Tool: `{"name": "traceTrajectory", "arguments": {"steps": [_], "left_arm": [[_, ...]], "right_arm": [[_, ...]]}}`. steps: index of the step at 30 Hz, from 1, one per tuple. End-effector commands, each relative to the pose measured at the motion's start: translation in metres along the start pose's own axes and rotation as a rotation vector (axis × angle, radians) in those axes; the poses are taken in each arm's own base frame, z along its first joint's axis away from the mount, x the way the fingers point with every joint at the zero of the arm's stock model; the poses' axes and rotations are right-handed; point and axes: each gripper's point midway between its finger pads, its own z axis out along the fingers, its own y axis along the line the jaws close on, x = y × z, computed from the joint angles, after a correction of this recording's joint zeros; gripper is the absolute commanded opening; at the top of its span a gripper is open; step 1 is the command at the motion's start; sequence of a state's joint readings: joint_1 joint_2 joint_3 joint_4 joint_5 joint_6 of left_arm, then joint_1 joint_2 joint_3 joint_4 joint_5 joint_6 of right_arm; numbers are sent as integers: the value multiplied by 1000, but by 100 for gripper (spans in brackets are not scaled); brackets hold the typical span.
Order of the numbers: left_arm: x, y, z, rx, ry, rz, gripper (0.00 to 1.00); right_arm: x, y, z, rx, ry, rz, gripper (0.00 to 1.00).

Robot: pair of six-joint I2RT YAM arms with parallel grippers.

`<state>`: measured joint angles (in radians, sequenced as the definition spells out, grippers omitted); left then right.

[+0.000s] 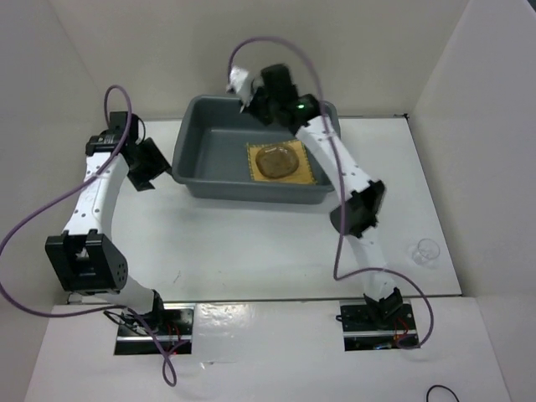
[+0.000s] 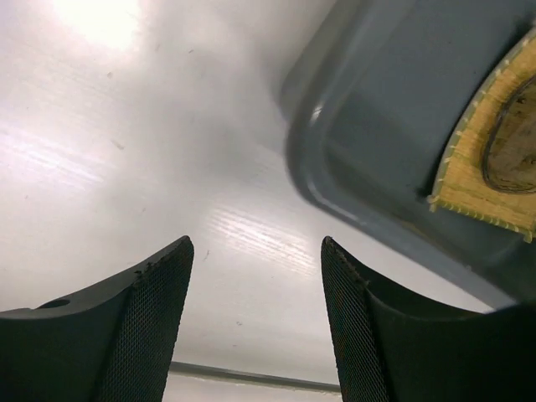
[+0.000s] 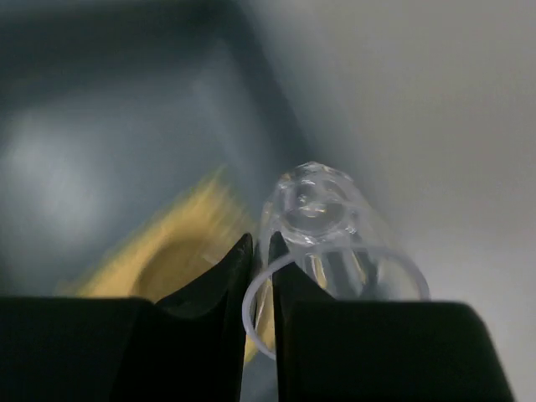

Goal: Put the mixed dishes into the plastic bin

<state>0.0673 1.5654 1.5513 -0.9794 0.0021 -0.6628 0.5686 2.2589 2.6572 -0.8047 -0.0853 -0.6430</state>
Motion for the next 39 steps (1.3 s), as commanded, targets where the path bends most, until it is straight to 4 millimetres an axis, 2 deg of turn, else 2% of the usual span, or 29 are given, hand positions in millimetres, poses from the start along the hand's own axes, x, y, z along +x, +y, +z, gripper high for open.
{"name": "traceTrajectory", "arguments": {"steps": [1,2,3,4,5,6,7,8,9,10,11,13,14,17,20,24,26,28,31,32,34,35,37,38,39], "left_arm": [[1,10,-7,40,-33,-27,70],[7,19,-8,30,-27,-20,70],[10,24,-10,20,-20,-29,70],[14,31,-12,11,-18,-28,70],[17,36,-15,9,-23,-26,70],[19,37,-17,10,-25,-26,70],[22,44,-18,-2,-18,-39,70],[23,48,-18,-7,-20,-48,70],[26,48,-20,2,-17,-39,70],[31,51,-18,-8,0,-41,70],[34,53,-16,-14,11,-42,70],[36,54,-16,-18,19,-42,70],[36,54,-16,-18,19,-42,70],[35,56,-16,-22,16,-50,70],[35,56,-16,-22,16,-50,70],[38,58,-14,-27,26,-51,70],[43,61,-13,-37,43,-62,70],[45,62,-13,-37,43,-62,70],[46,64,-14,-45,38,-62,70],[46,64,-14,-45,38,-62,70],[50,64,-12,-39,52,-63,70],[50,64,-12,-39,52,-63,70],[48,63,-12,-34,44,-62,70],[49,62,-9,-32,58,-63,70],[48,61,-6,-31,57,-63,70]], "right_arm": [[72,93,37,-298,229,-23,0],[55,87,41,-269,167,-67,0],[59,94,43,-304,166,-86,0],[68,108,58,-329,175,-110,0],[76,123,58,-371,208,-124,0],[80,126,62,-373,208,-133,0],[84,142,75,-386,214,-183,0],[93,147,81,-403,228,-201,0],[89,147,82,-404,209,-211,0],[100,162,91,-428,225,-214,0],[96,165,91,-429,210,-231,0],[105,179,101,-457,221,-256,0],[98,181,97,-457,209,-262,0],[110,191,104,-468,236,-280,0],[101,201,105,-482,209,-298,2],[108,210,111,-498,220,-338,5],[123,217,116,-518,249,-361,6],[130,218,118,-516,265,-364,8],[130,216,118,-510,269,-377,13],[133,211,118,-487,290,-386,22],[115,198,116,-432,261,-357,38],[99,189,107,-405,241,-326,48],[74,177,95,-376,193,-294,57],[63,164,88,-354,165,-270,61],[34,142,68,-311,106,-219,71]]}}
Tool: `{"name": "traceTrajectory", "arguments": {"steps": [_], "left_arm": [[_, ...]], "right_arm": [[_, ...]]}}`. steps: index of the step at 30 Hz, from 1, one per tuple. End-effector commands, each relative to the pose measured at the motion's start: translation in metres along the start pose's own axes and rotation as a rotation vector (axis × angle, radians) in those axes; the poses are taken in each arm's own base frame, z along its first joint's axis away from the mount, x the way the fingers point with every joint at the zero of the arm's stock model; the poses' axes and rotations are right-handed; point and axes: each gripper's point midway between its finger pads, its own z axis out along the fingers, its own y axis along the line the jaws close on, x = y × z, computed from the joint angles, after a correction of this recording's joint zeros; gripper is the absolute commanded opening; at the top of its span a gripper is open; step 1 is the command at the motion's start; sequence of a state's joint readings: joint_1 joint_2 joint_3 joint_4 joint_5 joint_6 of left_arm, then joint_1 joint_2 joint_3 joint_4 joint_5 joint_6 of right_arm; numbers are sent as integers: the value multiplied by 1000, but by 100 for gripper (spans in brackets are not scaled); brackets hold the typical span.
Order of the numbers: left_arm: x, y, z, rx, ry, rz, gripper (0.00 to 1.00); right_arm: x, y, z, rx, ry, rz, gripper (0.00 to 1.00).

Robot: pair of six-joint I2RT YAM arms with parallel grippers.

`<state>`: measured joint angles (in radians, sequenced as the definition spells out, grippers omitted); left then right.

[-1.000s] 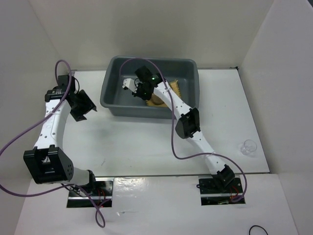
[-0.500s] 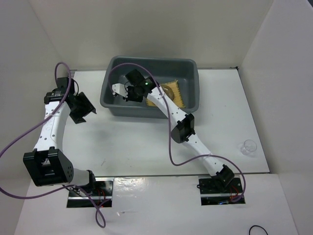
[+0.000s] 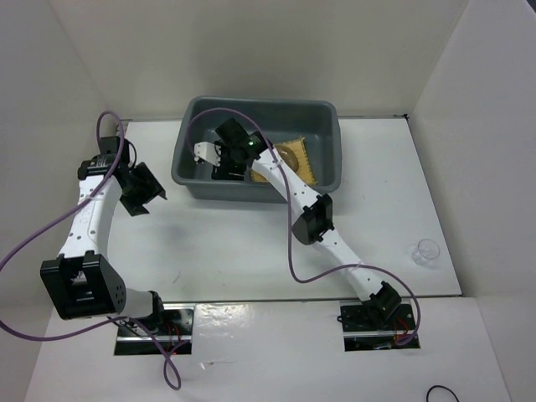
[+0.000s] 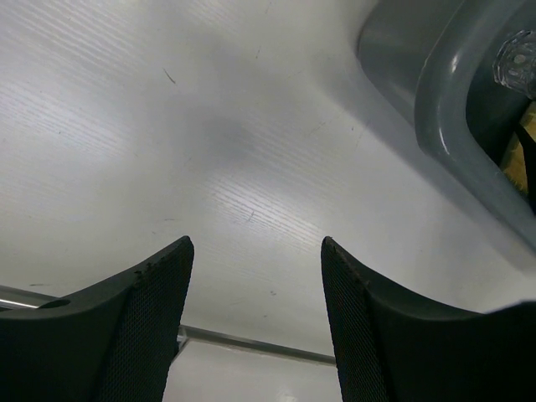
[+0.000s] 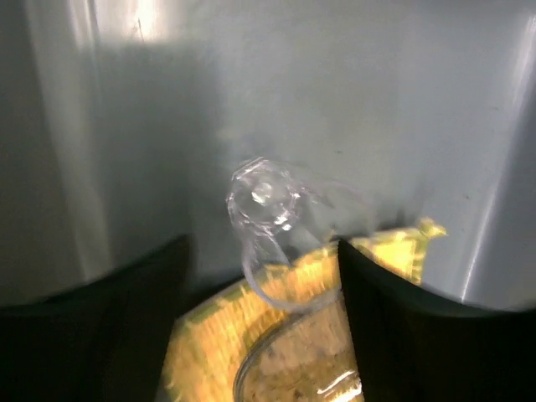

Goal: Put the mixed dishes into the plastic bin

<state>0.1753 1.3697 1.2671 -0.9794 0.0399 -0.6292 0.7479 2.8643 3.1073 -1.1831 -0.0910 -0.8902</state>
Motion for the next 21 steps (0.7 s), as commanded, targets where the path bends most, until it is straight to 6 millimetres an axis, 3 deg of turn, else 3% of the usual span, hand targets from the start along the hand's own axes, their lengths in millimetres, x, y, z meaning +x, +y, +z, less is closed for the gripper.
{"name": "traceTrajectory", "arguments": {"steps": [1,3,4,6,7,9,10,12,13,14,15,16,17,18,19,20,21], "left_arm": [[-3,-3,-1,28,-14,5,70],[0,-3,5,26,14,3,70],[-5,-7,4,37,-4,5,70],[-10,-9,9,34,0,4,70],[-12,-10,10,39,-8,5,70],[-12,-12,14,39,10,4,70],[-16,-14,17,42,5,5,70],[-19,-17,21,52,6,5,70],[-18,-16,25,45,17,4,70],[-19,-16,30,43,21,3,70],[-20,-19,30,58,17,14,70],[-19,-18,34,50,30,12,70],[-21,-18,38,49,32,12,70],[-22,-22,39,64,27,13,70],[-18,-18,44,52,48,11,70],[-19,-20,48,60,51,11,70],[-18,-23,50,76,55,11,70]], "right_arm": [[-67,-63,-125,215,-231,91,79],[-82,-86,-177,288,-338,178,95],[-89,-103,-235,368,-406,205,99],[-93,-114,-291,435,-481,269,99],[-84,-123,-337,505,-507,298,99],[-55,-124,-362,536,-453,365,99],[-20,-134,-378,592,-388,434,99],[39,-135,-369,574,-245,559,99],[72,-137,-386,634,-188,722,99],[132,-144,-398,668,-101,832,98],[176,-131,-376,595,9,927,96],[206,-120,-379,582,62,1001,93],[243,-108,-410,655,141,1065,92],[279,-81,-390,597,289,1108,91],[299,-69,-393,621,349,1135,91],[323,-53,-431,711,409,1131,90],[356,-11,-405,626,530,1162,90]]}}
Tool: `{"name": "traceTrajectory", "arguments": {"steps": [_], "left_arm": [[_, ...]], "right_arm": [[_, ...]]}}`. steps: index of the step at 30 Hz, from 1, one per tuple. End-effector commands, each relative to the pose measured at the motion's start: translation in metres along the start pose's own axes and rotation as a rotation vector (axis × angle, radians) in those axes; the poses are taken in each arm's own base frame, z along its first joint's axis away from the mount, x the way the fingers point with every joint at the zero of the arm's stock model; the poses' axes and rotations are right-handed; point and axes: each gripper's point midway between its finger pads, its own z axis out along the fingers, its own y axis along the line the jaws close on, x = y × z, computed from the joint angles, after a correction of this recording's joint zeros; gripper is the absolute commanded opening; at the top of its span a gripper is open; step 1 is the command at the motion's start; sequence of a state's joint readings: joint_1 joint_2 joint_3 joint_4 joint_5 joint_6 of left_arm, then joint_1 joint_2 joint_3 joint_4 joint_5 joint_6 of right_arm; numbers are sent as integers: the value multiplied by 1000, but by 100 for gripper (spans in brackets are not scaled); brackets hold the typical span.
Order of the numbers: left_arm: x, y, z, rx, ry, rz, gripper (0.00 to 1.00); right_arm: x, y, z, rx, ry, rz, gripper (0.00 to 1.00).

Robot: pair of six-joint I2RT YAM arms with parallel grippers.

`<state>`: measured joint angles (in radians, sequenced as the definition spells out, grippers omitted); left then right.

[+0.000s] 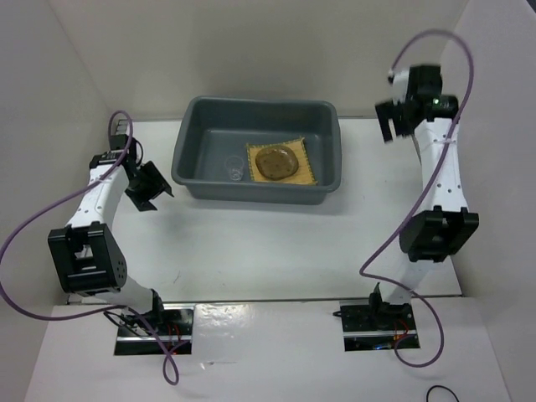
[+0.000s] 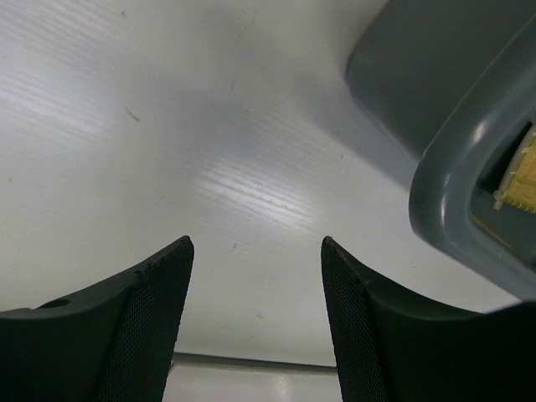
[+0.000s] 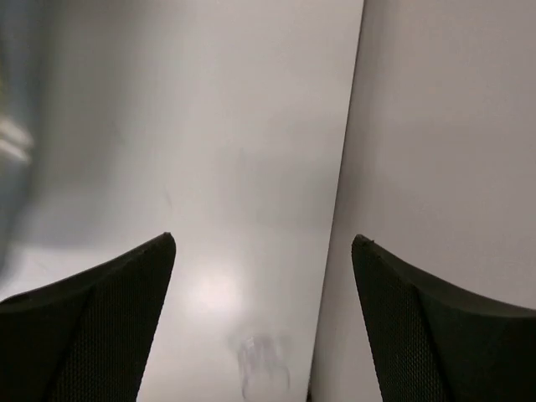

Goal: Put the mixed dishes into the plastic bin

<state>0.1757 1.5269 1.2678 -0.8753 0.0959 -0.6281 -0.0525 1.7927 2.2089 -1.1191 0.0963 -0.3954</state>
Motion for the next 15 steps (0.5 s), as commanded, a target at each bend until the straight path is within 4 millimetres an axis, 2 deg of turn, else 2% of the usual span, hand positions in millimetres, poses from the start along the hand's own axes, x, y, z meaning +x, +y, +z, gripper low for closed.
{"name": "traceTrajectory", "arguments": {"steps": [1,2,4,5,7,8,9,11,12,13,15], "left_arm": [[-6,-12,11,47,5,25,70],[-6,-11,14,41,14,24,70],[-4,-18,22,42,29,44,70],[-3,-18,25,44,43,42,70],[-2,-24,29,53,57,50,70],[-5,-27,26,60,47,52,70],[-8,-28,28,60,47,61,70],[-8,-29,29,63,60,59,70],[-9,-30,30,60,66,69,70],[-8,-29,34,53,76,67,70],[-10,-29,34,50,81,75,70]], "right_arm": [[113,-15,14,107,282,-18,90],[152,-10,0,118,328,-61,90],[175,-8,-10,173,331,-82,90],[196,-5,-18,216,346,-94,90],[218,-3,-23,253,379,-62,90],[241,4,-19,249,442,-67,90],[253,-1,-21,280,459,-22,90],[281,5,-19,272,519,-7,90],[287,4,-20,292,524,14,90],[305,10,-17,284,562,23,90],[316,13,-16,294,574,18,90]]}}
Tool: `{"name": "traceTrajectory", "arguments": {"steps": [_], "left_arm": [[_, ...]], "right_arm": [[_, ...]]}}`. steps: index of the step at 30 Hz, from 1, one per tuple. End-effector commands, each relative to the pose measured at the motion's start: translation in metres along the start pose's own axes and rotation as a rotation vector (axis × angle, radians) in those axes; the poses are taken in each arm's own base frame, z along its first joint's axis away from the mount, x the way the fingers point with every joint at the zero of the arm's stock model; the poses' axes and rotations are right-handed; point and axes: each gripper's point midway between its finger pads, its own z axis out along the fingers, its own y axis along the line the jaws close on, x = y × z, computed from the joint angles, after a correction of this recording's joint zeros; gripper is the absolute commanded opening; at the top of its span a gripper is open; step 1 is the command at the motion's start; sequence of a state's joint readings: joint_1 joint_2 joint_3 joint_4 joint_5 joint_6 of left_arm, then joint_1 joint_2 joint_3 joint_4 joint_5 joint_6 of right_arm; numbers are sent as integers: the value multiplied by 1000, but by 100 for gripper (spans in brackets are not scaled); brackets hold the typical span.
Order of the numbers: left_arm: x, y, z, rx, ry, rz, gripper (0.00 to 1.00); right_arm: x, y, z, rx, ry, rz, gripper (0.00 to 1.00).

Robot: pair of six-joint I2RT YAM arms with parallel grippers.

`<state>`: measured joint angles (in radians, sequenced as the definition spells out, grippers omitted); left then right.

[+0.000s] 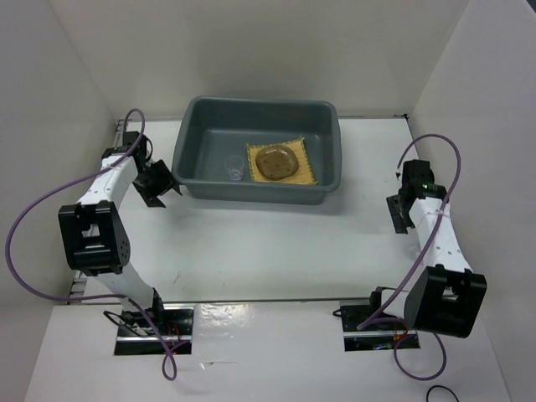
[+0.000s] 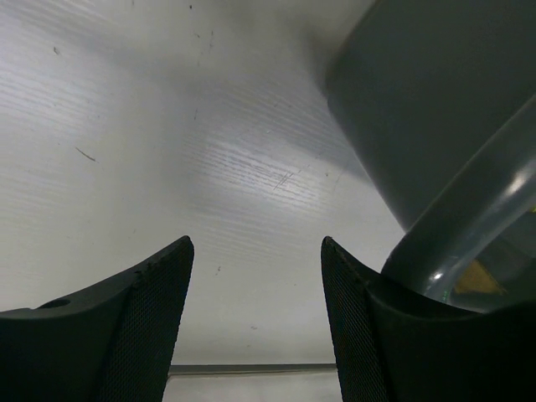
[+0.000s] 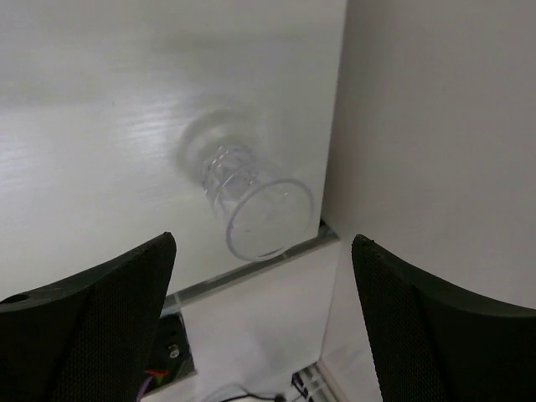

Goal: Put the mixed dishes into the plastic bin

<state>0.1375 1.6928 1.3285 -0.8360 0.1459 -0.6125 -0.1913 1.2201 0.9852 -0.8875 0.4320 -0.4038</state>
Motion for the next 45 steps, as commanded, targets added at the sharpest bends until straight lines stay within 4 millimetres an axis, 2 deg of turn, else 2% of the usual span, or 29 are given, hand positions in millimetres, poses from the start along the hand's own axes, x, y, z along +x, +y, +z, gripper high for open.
{"name": "traceTrajectory", "arguments": {"steps": [1,4,11,16,19,21,22,24,25,26,27,28,29,30,31,33,34,35,36,37,38,39,41,42,44,45], "left_arm": [[-12,-12,-7,37,-21,38,70],[-12,-12,-7,37,-22,38,70],[-6,-11,-6,34,-11,44,70],[6,-1,-1,10,12,39,70],[10,1,0,9,13,29,70],[10,1,-1,14,6,31,70],[10,1,-1,14,5,31,70],[15,4,2,10,12,20,70],[15,4,2,10,12,20,70],[15,4,2,10,12,20,70],[17,5,1,10,12,20,70],[16,7,1,1,7,20,70],[16,7,1,1,7,20,70],[14,8,-1,-5,-7,22,70],[14,8,-1,-5,-8,22,70],[14,8,-1,-5,-8,22,70],[12,6,-1,0,-17,23,70],[14,9,5,-7,-5,21,69],[15,7,5,4,1,12,69],[14,6,8,5,0,12,69],[14,6,8,5,0,12,69],[12,3,8,18,-4,5,69],[12,3,8,18,-4,5,68],[12,3,8,18,-4,5,68],[11,1,3,23,-12,7,68],[12,4,3,10,-9,5,68]], "right_arm": [[16,0,22,57,33,52,90],[35,14,38,10,70,27,90],[42,22,49,-18,75,33,90],[51,41,62,-103,101,-18,79],[58,50,71,-141,139,-36,77],[54,52,75,-154,142,-37,75],[59,56,80,-175,169,-38,69],[52,55,82,-184,164,-36,52],[48,51,83,-180,163,-26,23],[36,43,78,-168,142,-2,12],[31,39,69,-181,134,0,4],[-3,21,51,-174,36,46,0],[-24,16,36,-178,-27,41,0],[-61,0,5,-183,-141,49,0],[-89,6,-21,-202,-233,7,0],[-131,8,-66,-206,-390,-37,0],[-163,2,-106,-194,-519,-47,0],[-185,34,-137,-244,-607,-133,0],[-209,35,-173,-235,-714,-142,0],[-226,46,-195,-241,-788,-171,0],[-240,85,-214,-293,-836,-266,0],[-256,93,-240,-304,-903,-292,0],[-280,123,-259,-346,-964,-363,0],[-304,149,-275,-386,-1005,-390,1],[-322,182,-288,-459,-1034,-467,3],[-347,209,-300,-485,-1075,-483,4]]}}
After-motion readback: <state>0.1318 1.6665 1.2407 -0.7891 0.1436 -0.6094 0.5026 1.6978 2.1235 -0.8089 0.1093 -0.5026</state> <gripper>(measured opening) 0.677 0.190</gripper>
